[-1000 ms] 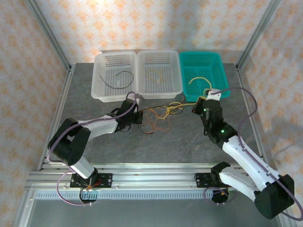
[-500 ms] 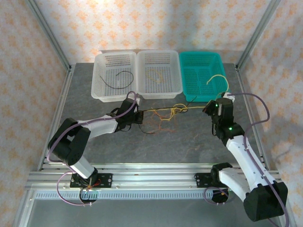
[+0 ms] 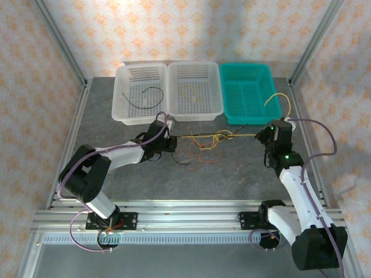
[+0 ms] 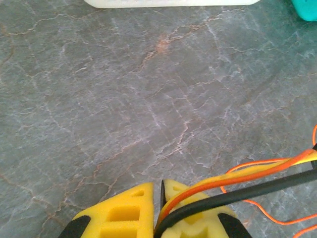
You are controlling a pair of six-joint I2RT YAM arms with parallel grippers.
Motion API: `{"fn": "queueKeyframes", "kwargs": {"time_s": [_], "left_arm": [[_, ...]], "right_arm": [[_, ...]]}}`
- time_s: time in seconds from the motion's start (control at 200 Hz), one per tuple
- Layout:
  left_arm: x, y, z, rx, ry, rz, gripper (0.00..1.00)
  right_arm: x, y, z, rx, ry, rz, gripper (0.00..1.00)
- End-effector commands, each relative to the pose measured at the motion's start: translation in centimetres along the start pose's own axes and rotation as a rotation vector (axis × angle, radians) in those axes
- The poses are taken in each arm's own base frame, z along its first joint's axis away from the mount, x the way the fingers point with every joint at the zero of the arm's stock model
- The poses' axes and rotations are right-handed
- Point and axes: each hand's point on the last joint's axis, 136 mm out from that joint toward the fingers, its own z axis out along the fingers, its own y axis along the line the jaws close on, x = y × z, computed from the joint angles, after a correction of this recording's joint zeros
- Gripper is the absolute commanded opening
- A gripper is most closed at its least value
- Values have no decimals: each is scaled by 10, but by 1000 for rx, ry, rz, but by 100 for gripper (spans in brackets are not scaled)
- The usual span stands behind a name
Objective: Untangle the cables
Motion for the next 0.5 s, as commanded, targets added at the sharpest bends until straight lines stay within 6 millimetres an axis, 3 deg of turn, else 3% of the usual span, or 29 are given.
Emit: {"fn": "queueKeyframes", "kwargs": {"time_s": [0.0,0.491], "left_arm": [[60,141,-26,-533,147,-165,0],[66,156,-31,-579,152,-208,0]], "right_arm": [[-80,-83,-32,364,-370,120,0],[-94,-139,-30,454,-382,268,0]]}}
